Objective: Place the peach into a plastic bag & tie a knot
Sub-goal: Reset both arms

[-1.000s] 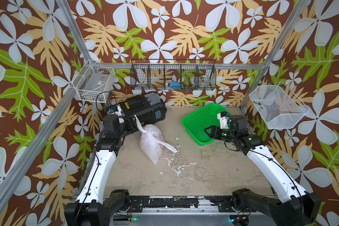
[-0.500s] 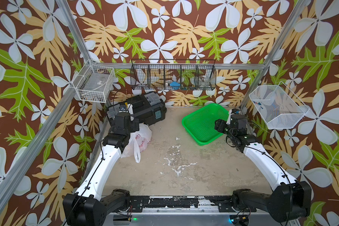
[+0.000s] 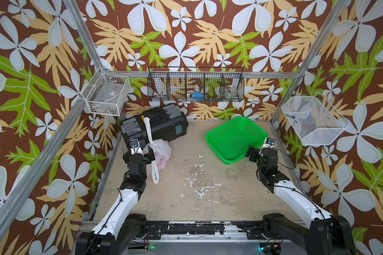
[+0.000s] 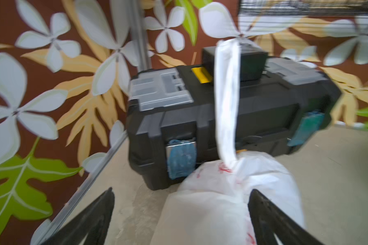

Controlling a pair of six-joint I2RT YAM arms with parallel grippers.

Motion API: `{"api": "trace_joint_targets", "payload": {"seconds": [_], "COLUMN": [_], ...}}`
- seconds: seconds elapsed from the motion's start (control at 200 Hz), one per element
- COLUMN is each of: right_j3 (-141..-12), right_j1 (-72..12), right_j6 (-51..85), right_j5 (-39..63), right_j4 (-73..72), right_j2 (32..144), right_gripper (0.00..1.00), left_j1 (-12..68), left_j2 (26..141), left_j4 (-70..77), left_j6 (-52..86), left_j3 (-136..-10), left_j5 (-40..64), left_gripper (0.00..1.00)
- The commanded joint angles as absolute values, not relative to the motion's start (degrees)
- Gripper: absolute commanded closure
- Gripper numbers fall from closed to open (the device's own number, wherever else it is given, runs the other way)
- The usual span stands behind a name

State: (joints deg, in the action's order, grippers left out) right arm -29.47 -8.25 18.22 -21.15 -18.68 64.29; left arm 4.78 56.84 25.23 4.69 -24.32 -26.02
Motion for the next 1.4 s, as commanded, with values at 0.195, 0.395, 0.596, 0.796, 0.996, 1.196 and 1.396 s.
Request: {"api": "trace_joint_targets", "payload": {"seconds": [0.195,0.395,0.596,0.796,0.996,1.196,1.396], "right_j3": [-17.58,-13.8,-12.5,-13.45,-14.02,-13.9,-13.9], "right_j1": [-7.73,-7.4,-7.22,-6.24,-5.37,-5.19,-4.92], "right_j6": [2.94,3.8,2.75,3.05,3.34,3.45,3.69], "right_j5": [-26.77,-27.52,-24.44,-22.34,-20.26,-19.95,-19.52], "right_j4": [-53.08,-62.68,-66.46,-65.47,-64.65,-64.63,-64.41], "right_j2": [73.96,80.47,82.19,82.73,83.15,82.99,82.79], "right_gripper": [0.0,0.0,0.0,0.0,0.0,0.0,0.0], "left_j1": [4.57,4.57,4.66,5.8,6.22,3.6,6.77], "left_j2": [64.25,69.28,67.45,71.08,83.84,82.12,83.23], "left_j4": [55.36,59.43,62.81,63.76,75.82,73.46,75.95], "left_j6": [9.26,5.33,6.69,6.59,1.75,5.92,3.7], "left_j3": [-12.1,-13.92,-10.56,-8.12,-8.26,-8.09,-7.8], "left_j5": [-39.35,-27.72,-22.66,-21.82,-15.68,-15.47,-20.8], "left_gripper": [0.0,0.0,0.0,0.0,0.0,0.0,0.0]}}
